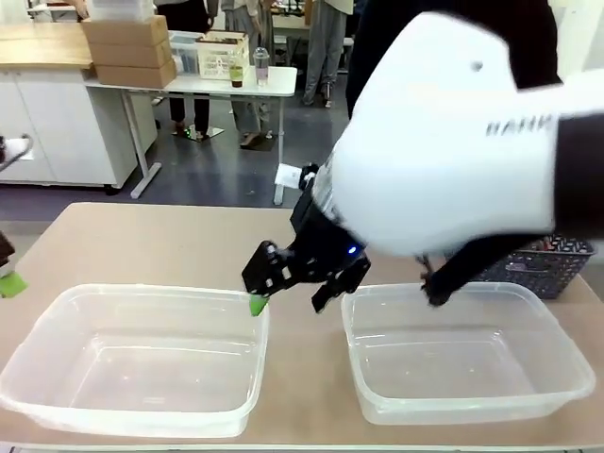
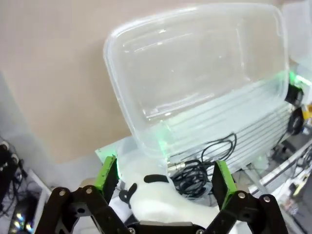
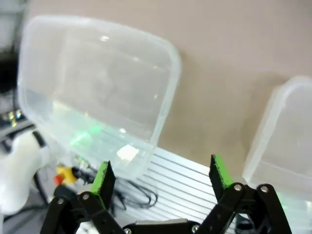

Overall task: Sort the waste into each basket.
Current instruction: Pick up the Organizing box on the left side of the table and lift it.

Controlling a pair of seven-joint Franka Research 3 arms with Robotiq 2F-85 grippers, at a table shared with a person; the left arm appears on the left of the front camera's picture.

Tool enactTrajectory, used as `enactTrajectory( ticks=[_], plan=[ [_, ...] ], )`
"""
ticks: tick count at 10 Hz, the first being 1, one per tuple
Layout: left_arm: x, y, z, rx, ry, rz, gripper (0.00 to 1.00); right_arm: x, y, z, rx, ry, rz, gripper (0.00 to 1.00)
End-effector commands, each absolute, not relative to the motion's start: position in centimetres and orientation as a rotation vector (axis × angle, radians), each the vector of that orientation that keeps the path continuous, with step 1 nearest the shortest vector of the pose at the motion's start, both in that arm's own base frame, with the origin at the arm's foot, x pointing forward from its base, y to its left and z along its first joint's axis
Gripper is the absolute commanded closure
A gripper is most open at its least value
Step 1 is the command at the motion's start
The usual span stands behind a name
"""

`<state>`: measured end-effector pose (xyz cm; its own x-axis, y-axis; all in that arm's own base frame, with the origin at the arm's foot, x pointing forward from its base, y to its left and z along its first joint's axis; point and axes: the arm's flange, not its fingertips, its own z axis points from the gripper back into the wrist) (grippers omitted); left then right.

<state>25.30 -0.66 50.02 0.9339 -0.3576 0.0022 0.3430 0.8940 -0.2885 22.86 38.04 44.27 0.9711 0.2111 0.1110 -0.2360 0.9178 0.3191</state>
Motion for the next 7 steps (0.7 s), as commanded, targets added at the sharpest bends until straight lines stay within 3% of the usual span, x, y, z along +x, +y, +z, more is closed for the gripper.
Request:
enactTrajectory(
  ticks=[1,2,4,5,6,7],
  plan=[
    [24.2,-2.6,42.3,-0.247,0.081,-0.185,0.0,24.5,41.3,40.8,0.215,-0.023,0.005,0.0],
    [24.9,-2.4,40.4,-0.175,0.15,-0.14,0.0,25.1,42.1,39.2,0.21,0.02,0.002,0.0],
    [26.1,-1.5,37.2,-0.085,0.24,-0.098,0.0,26.3,41.3,37.5,0.185,-0.06,-0.078,0.0],
    [26.4,-1.0,36.3,-0.082,0.317,-0.093,0.0,24.0,39.9,38.0,0.198,-0.001,-0.003,0.0],
    [30.1,-1.4,43.9,-0.134,0.197,-0.119,0.0,24.0,39.9,38.0,0.198,-0.001,-0.003,0.0],
    [30.1,-1.4,43.9,-0.134,0.197,-0.119,0.0,24.0,39.9,38.0,0.198,-0.001,-0.003,0.0]
  ],
)
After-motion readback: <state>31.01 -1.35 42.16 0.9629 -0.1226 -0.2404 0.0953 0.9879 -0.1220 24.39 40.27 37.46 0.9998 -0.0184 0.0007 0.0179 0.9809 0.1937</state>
